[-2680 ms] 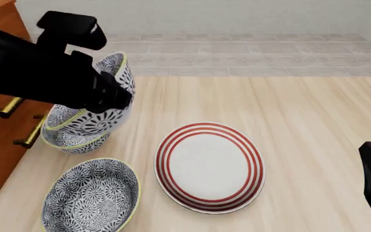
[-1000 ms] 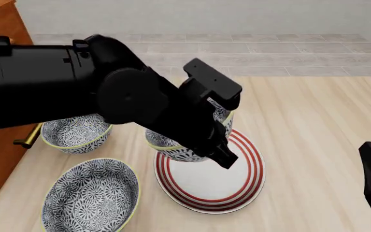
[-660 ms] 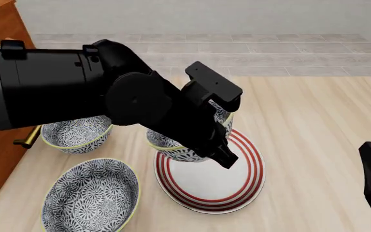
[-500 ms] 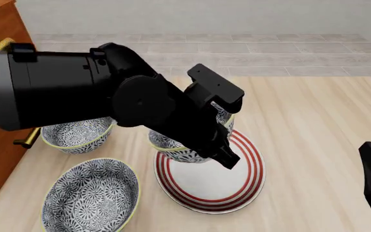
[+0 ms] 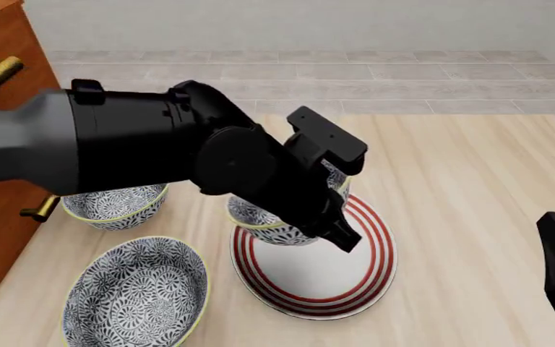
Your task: Put the bowl at the front on the plate.
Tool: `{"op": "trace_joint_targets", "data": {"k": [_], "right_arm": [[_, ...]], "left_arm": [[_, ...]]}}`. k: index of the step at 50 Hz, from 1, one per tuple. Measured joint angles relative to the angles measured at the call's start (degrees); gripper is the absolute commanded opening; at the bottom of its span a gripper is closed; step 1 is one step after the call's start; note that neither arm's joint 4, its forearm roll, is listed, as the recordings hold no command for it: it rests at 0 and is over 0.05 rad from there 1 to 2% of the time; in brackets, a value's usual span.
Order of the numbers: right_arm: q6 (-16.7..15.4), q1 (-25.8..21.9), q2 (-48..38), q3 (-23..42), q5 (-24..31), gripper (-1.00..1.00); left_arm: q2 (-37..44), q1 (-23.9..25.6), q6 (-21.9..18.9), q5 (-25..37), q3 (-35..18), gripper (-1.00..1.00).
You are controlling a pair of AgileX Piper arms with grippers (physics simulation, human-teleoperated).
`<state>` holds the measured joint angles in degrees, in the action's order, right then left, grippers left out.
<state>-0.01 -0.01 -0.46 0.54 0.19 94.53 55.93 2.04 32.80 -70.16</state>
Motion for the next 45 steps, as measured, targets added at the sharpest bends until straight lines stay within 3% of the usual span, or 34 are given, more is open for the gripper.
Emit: {"op": "trace_joint_targets", "data": {"k": [45], "right_arm": [[0.0,0.0,0.0,0.0,0.0,1.0]], "left_arm": [[6.4,1.3,1.0,-3.5,0.1,-1.0]]}}
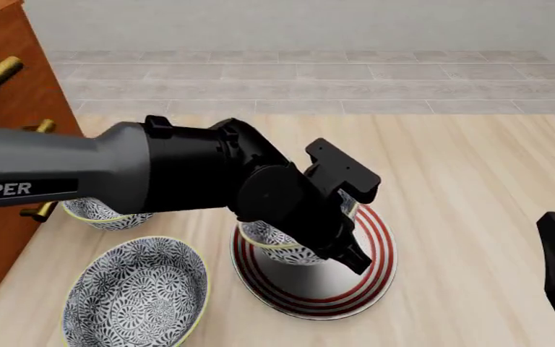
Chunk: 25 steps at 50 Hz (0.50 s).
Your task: Put the bowl at the front on the plate.
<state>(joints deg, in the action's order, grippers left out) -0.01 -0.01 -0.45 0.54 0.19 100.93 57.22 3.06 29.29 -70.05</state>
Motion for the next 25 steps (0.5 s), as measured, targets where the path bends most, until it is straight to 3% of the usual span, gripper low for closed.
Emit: {"op": "trace_joint_targets", "data": {"k": [25], "right_arm": [[0.0,0.0,0.0,0.0,0.0,1.0]], "left_arm": [[2.0,0.8,0.1,-1.5,1.3,-1.0]]}}
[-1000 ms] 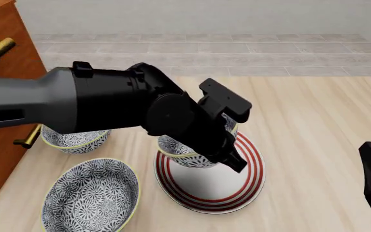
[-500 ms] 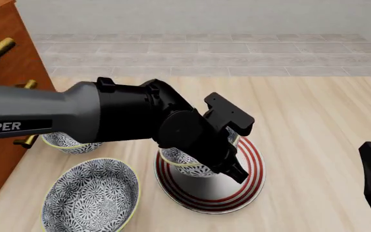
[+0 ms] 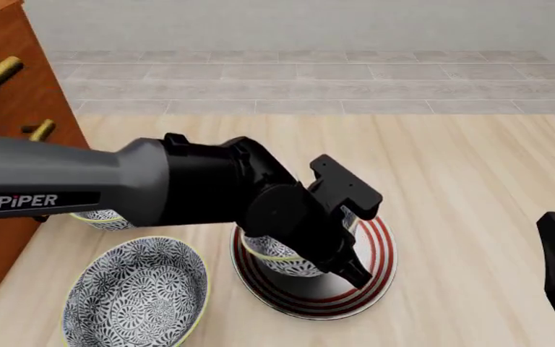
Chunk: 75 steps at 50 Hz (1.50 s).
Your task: Put the bowl at the front on the plate.
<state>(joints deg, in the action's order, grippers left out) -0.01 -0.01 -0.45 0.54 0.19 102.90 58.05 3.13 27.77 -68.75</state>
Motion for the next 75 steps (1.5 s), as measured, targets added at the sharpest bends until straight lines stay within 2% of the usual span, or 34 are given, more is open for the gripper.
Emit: {"op": "trace_joint_targets", "data": {"k": [7,8,39,75], "right_arm": [[0.0,0.0,0.0,0.0,0.0,1.0],[0.0,0.0,0.0,0.0,0.0,1.0],[0.0,0.0,0.0,0.0,0.0,1.0],[0.0,0.0,0.0,0.0,0.0,1.0]], "left_arm": [[0.2,-0.1,0.1,-0.3,0.2,-1.0],[0.2,-0.1,0.1,-0.3,0.2,1.0],[-2.7,0.2,0.7,1.8,-0.3,1.0],[-22.5,-3.3,-2.7,10.5,4.9,1.0]]}}
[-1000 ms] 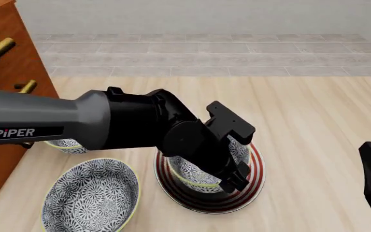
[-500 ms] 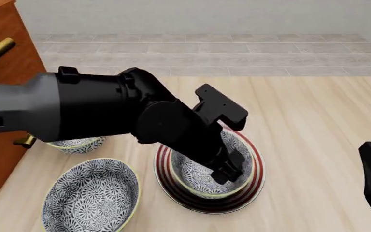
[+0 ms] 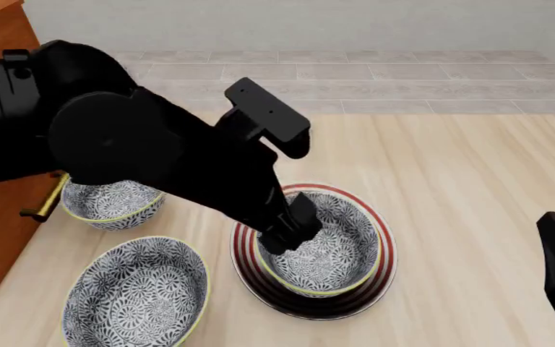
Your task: Put the bowl at the front on the plate.
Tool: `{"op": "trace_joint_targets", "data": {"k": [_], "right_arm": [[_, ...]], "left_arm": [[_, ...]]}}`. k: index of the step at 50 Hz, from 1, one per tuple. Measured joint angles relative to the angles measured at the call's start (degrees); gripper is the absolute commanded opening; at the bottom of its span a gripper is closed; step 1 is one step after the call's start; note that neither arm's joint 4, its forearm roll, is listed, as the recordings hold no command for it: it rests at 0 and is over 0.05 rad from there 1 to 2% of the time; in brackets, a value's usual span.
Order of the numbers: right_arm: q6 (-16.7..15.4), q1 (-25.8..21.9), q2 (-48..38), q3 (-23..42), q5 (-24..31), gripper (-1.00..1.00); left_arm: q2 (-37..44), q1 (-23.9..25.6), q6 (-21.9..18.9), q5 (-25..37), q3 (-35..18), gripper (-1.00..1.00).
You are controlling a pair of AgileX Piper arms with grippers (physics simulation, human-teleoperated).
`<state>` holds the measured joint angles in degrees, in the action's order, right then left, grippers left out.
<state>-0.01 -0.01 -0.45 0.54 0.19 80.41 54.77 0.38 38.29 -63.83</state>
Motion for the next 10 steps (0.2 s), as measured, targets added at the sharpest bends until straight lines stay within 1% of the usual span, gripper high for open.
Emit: {"op": "trace_joint_targets", "data": {"k": [10], "right_arm": [[0.0,0.0,0.0,0.0,0.0,1.0]], "left_arm": [[-6.9,-1.5,-0.9,3.2,1.5,1.0]]}}
